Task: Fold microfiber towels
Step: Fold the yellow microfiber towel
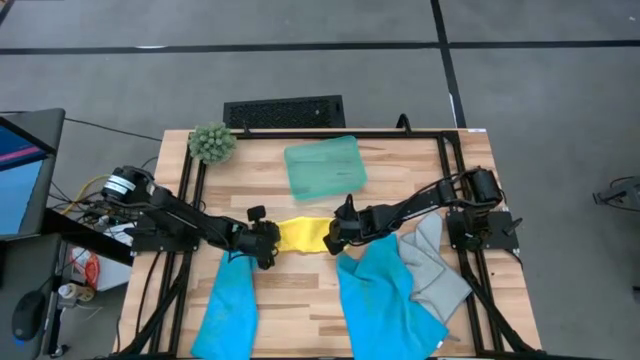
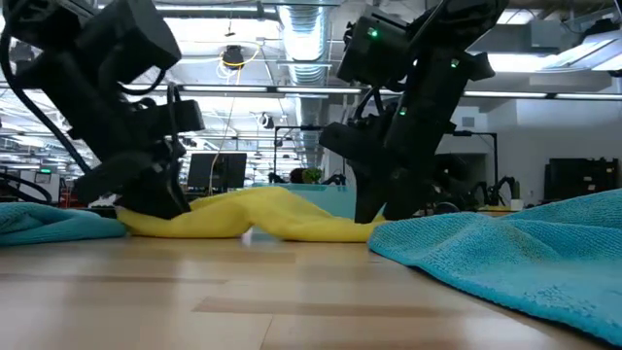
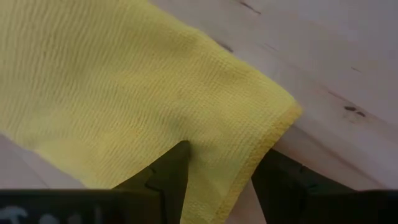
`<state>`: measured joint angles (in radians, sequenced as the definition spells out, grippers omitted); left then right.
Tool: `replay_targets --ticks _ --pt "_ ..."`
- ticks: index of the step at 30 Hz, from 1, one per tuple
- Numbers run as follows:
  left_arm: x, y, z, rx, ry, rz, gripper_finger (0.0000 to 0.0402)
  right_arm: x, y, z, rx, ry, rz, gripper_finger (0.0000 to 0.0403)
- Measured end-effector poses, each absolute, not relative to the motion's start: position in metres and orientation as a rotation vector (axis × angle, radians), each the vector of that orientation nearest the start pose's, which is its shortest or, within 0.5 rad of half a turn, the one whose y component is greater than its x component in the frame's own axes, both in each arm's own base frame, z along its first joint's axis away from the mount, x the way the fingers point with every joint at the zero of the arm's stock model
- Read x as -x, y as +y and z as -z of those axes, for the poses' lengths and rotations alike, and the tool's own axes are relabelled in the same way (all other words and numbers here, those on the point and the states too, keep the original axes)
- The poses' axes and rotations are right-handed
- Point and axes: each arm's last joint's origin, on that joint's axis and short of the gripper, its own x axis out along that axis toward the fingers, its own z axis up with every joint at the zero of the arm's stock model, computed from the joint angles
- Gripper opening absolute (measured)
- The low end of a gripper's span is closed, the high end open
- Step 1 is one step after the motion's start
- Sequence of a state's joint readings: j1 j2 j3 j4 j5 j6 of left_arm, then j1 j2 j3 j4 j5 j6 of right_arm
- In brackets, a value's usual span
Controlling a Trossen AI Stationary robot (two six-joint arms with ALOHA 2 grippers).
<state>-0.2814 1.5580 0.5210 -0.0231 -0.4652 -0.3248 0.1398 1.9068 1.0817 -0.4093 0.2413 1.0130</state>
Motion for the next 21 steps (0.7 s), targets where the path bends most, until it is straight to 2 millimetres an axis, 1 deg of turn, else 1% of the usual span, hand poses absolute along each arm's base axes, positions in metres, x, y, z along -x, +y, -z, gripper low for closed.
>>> replay_targets --ticks 4,6,8,13,16,21 --pt "-0.239 -0.050 -0.102 -0.051 0.929 -0.314 0.0109 -0.337 0.040 -0.126 -0.620 1.102 0.714 0.0190" --pt "-0.243 -0.049 -0.104 -0.022 0.933 -0.293 0.0109 -0.334 0.040 -0.127 -0.611 1.128 0.728 0.0193" --pt "-0.247 -0.049 -0.107 0.007 0.926 -0.285 0.0109 -0.326 0.039 -0.131 -0.597 1.176 0.749 0.0197" --pt "-0.262 -0.053 -0.114 0.059 0.885 -0.248 0.0102 -0.319 0.037 -0.139 -0.613 1.200 0.776 0.0210" --pt "-0.269 -0.055 -0.115 0.065 0.888 -0.217 0.0089 -0.319 0.037 -0.139 -0.629 1.194 0.784 0.0216" --pt "-0.269 -0.056 -0.114 0.073 0.895 -0.223 0.0068 -0.318 0.037 -0.129 -0.659 1.202 0.808 0.0214"
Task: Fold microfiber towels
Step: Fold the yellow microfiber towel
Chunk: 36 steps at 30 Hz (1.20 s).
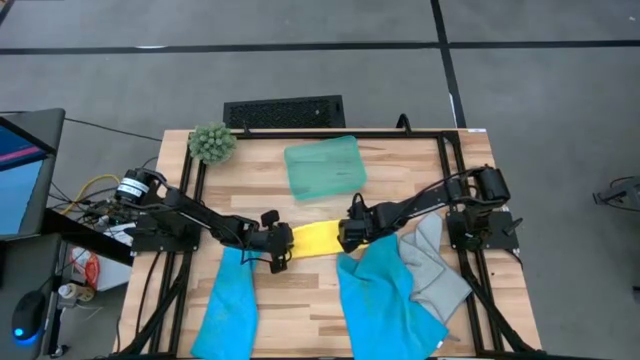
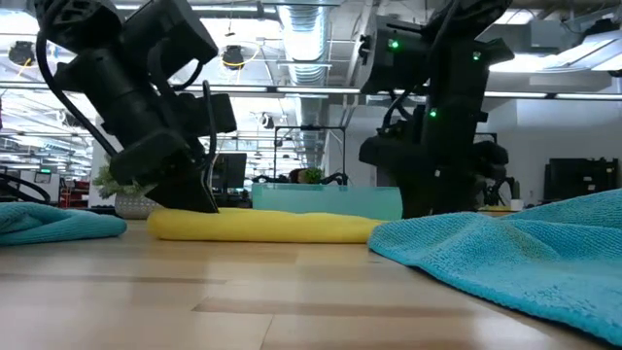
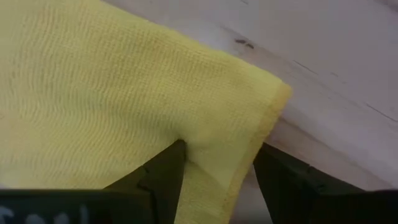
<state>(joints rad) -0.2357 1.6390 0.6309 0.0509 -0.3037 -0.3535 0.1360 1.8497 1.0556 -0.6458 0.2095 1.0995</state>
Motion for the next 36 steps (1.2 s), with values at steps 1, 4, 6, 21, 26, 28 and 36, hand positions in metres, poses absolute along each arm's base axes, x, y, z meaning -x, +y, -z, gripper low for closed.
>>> replay_targets --ticks 1,4,6,21,26,28,36 --pt "-0.269 -0.056 -0.114 0.071 0.895 -0.227 0.0066 -0.317 0.038 -0.128 -0.658 1.206 0.808 0.0212" --pt "-0.268 -0.055 -0.114 0.073 0.897 -0.229 0.0060 -0.316 0.038 -0.126 -0.667 1.200 0.810 0.0198" --pt "-0.268 -0.056 -0.114 0.079 0.898 -0.226 0.0058 -0.316 0.038 -0.128 -0.672 1.193 0.806 0.0178" --pt "-0.268 -0.056 -0.114 0.098 0.899 -0.226 0.0057 -0.330 0.038 -0.163 -0.738 1.088 0.689 0.0025" --pt "-0.269 -0.056 -0.114 0.101 0.888 -0.224 0.0057 -0.339 0.042 -0.181 -0.747 1.036 0.649 0.0013" --pt "-0.270 -0.056 -0.114 0.104 0.883 -0.222 0.0057 -0.344 0.043 -0.188 -0.756 1.005 0.630 0.0010" --pt "-0.271 -0.057 -0.115 0.109 0.871 -0.217 0.0057 -0.370 0.049 -0.201 -0.819 0.820 0.495 0.0019"
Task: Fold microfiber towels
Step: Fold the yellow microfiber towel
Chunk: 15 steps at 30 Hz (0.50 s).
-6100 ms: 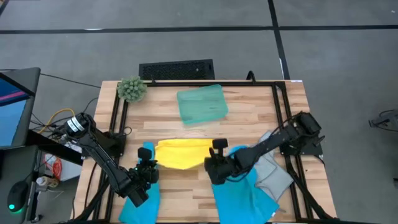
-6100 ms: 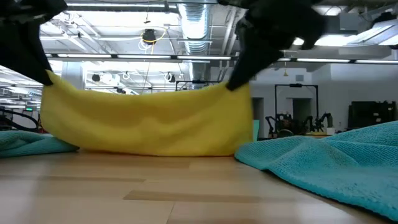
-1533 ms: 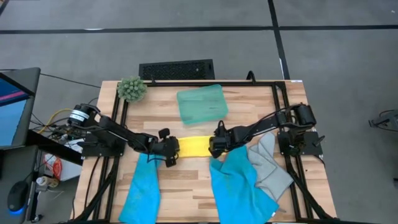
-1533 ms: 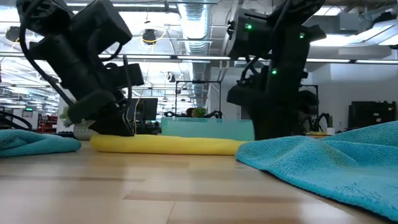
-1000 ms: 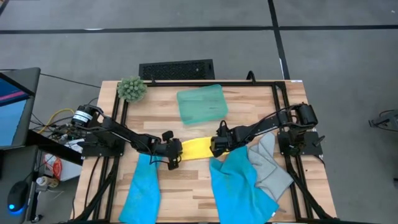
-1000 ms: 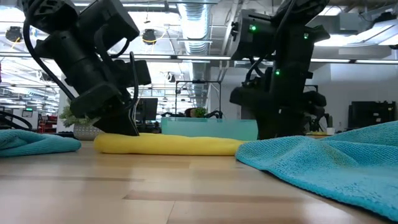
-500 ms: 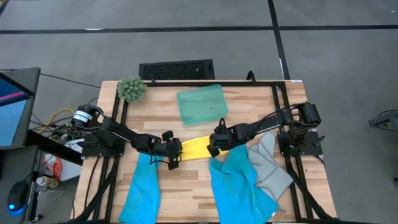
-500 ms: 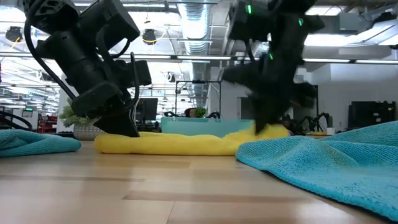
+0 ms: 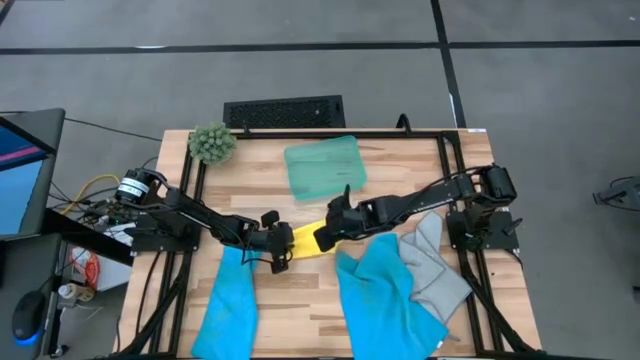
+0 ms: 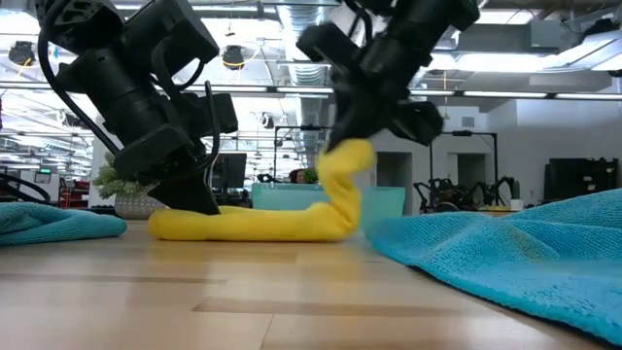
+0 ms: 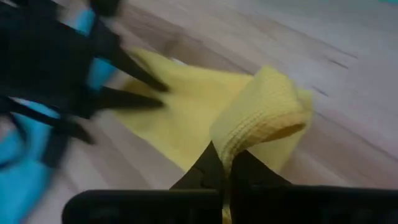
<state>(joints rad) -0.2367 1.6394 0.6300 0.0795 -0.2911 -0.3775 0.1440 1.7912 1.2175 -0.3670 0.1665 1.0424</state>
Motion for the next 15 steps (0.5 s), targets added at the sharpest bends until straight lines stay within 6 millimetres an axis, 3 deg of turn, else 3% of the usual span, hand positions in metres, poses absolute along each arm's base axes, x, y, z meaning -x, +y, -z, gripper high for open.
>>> replay_targets --ticks 8,15 --pt "-0.273 -0.057 -0.117 0.120 0.841 -0.212 0.0057 -0.379 0.050 -0.208 -0.840 0.714 0.421 0.0018" --pt "-0.276 -0.058 -0.119 0.134 0.800 -0.206 0.0057 -0.396 0.053 -0.193 -0.869 0.668 0.368 0.0017"
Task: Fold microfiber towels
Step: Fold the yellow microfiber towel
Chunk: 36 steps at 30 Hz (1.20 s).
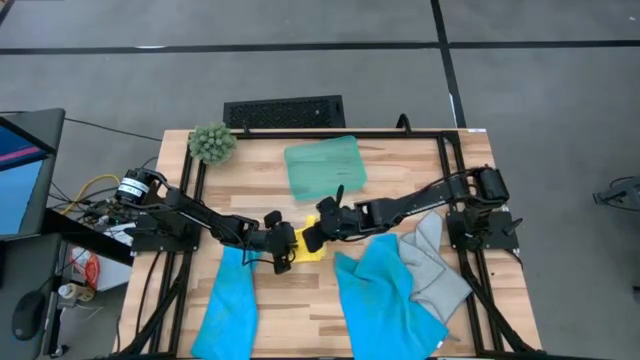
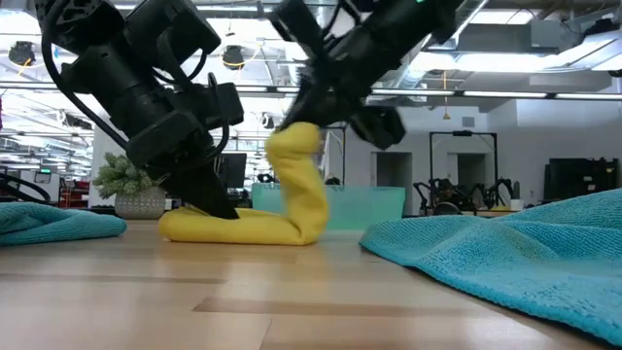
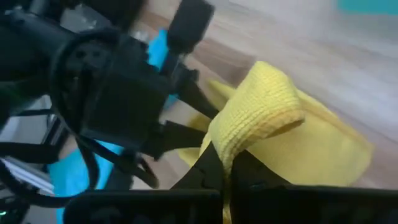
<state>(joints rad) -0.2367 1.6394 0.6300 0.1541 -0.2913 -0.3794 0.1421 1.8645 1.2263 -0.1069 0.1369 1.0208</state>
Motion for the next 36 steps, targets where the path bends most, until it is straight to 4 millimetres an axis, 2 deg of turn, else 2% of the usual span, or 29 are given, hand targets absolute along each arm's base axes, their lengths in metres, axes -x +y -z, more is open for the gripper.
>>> replay_targets --ticks 5,12,17,25,30,36 --pt "-0.276 -0.058 -0.122 0.149 0.794 -0.196 0.0057 -0.402 0.054 -0.175 -0.867 0.692 0.372 0.0024" --pt "-0.267 -0.055 -0.144 0.173 0.770 -0.222 0.0057 -0.407 0.055 -0.178 -0.873 0.643 0.341 0.0022" --pt "-0.262 -0.054 -0.150 0.178 0.782 -0.219 0.0057 -0.408 0.055 -0.180 -0.879 0.617 0.326 0.0028" --pt "-0.228 -0.055 -0.170 0.274 0.931 -0.247 0.0057 -0.414 0.058 -0.164 -0.878 0.638 0.318 0.0028" --pt "-0.215 -0.071 -0.172 0.243 0.959 -0.236 0.0051 -0.413 0.058 -0.162 -0.862 0.648 0.313 0.0029" --pt "-0.225 -0.080 -0.160 0.191 0.910 -0.264 0.0007 -0.413 0.059 -0.166 -0.859 0.633 0.299 0.0030"
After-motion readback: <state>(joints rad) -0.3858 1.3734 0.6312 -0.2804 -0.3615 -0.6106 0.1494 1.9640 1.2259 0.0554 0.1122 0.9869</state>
